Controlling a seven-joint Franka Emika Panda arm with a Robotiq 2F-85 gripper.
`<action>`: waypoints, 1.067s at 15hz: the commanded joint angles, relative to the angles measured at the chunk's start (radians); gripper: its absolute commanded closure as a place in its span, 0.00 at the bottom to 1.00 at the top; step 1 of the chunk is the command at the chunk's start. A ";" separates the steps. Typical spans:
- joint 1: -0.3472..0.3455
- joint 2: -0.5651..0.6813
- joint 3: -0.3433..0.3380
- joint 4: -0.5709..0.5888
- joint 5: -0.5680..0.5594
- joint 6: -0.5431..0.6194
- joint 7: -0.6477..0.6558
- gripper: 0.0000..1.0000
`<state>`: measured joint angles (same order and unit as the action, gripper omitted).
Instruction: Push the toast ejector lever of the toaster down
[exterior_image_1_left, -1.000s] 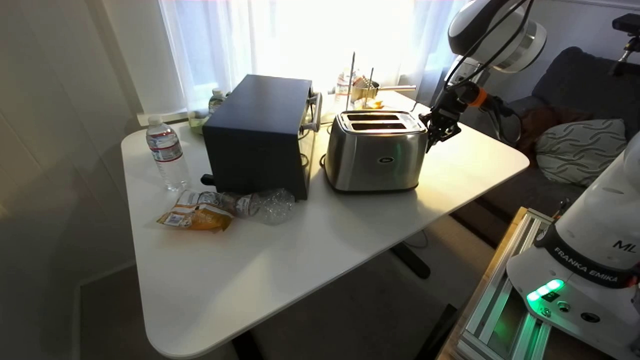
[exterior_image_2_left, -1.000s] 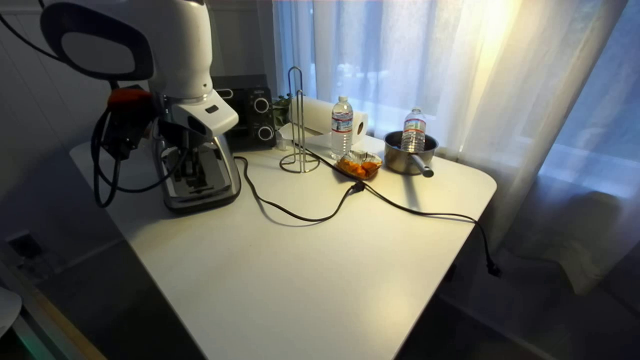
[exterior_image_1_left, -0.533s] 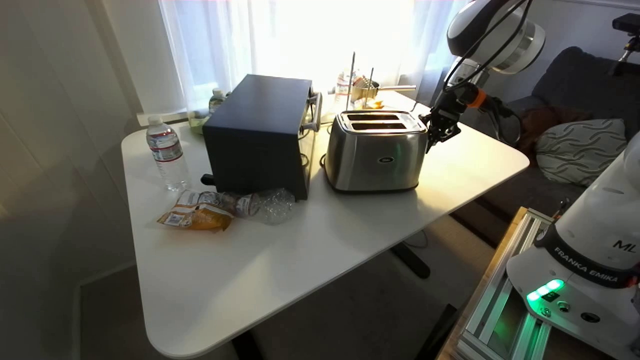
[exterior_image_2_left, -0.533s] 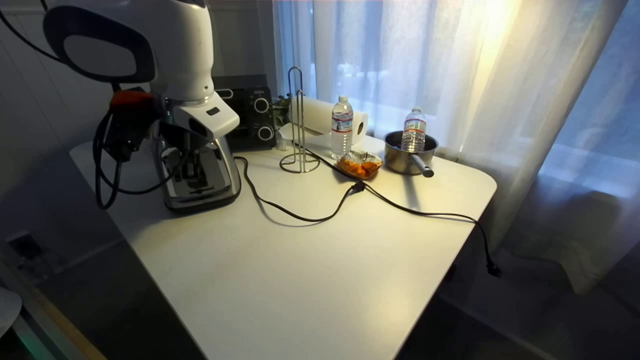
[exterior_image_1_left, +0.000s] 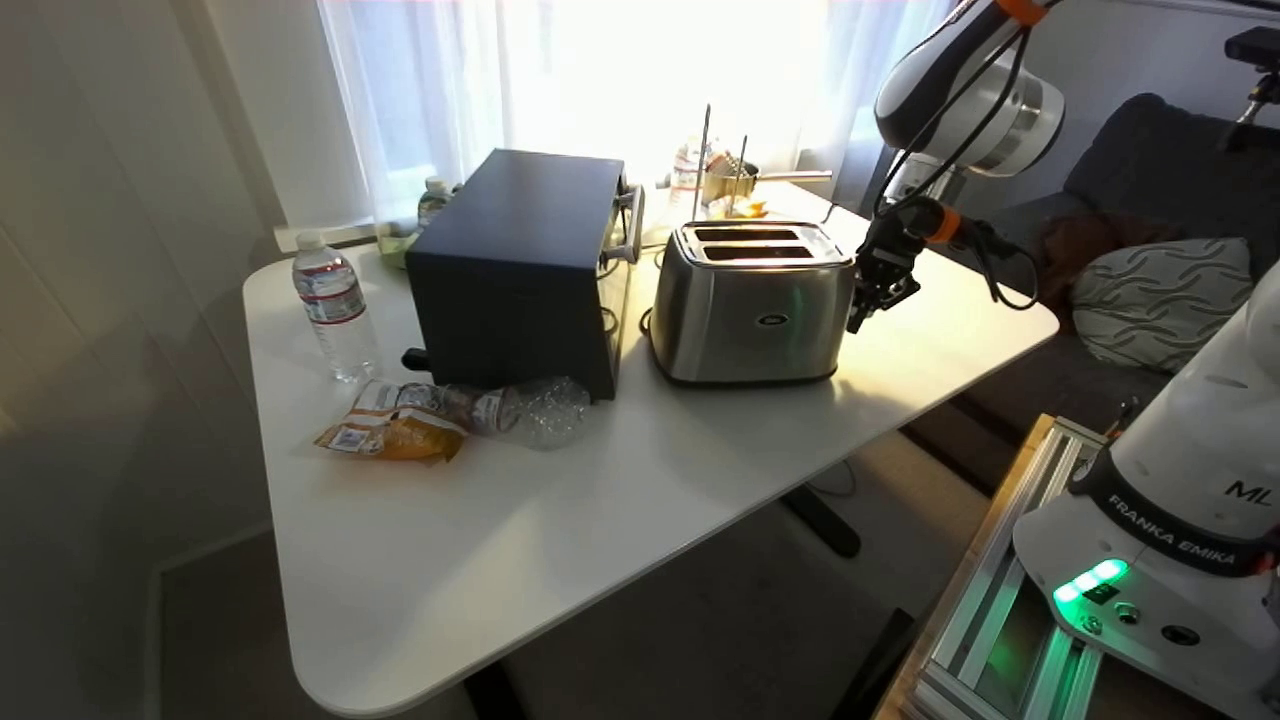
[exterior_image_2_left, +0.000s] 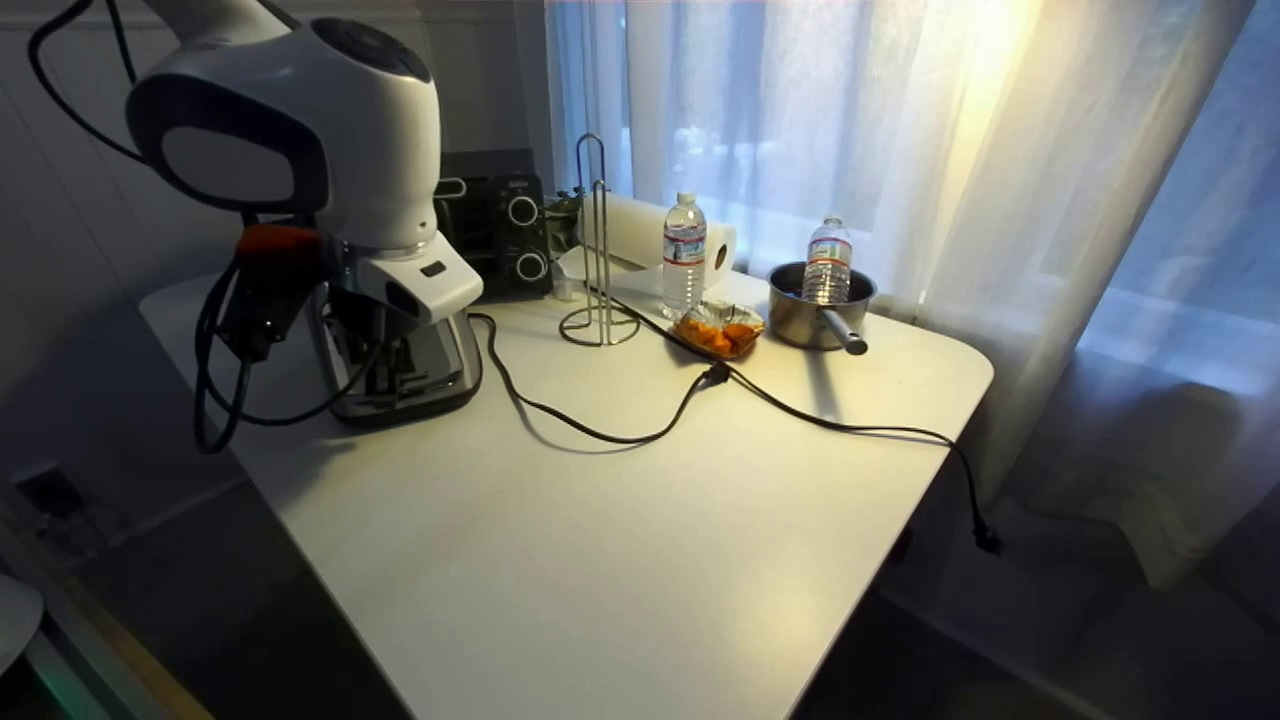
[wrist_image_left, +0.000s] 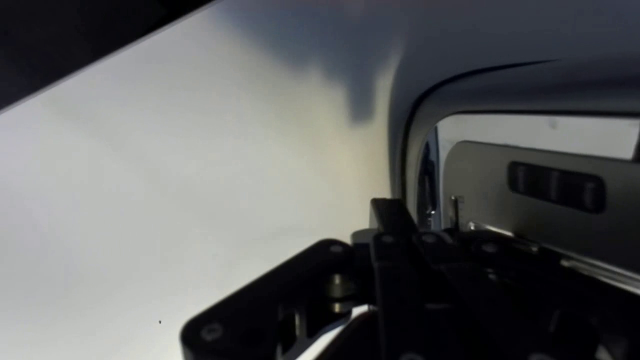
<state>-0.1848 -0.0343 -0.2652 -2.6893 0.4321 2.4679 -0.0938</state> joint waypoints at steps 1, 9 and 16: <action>0.002 0.072 0.030 0.021 0.038 0.030 -0.016 1.00; -0.008 0.075 0.032 0.054 0.019 0.034 -0.001 1.00; -0.004 0.139 0.043 0.043 -0.013 0.100 0.013 1.00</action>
<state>-0.1920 0.0349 -0.2531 -2.6445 0.4263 2.5138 -0.0931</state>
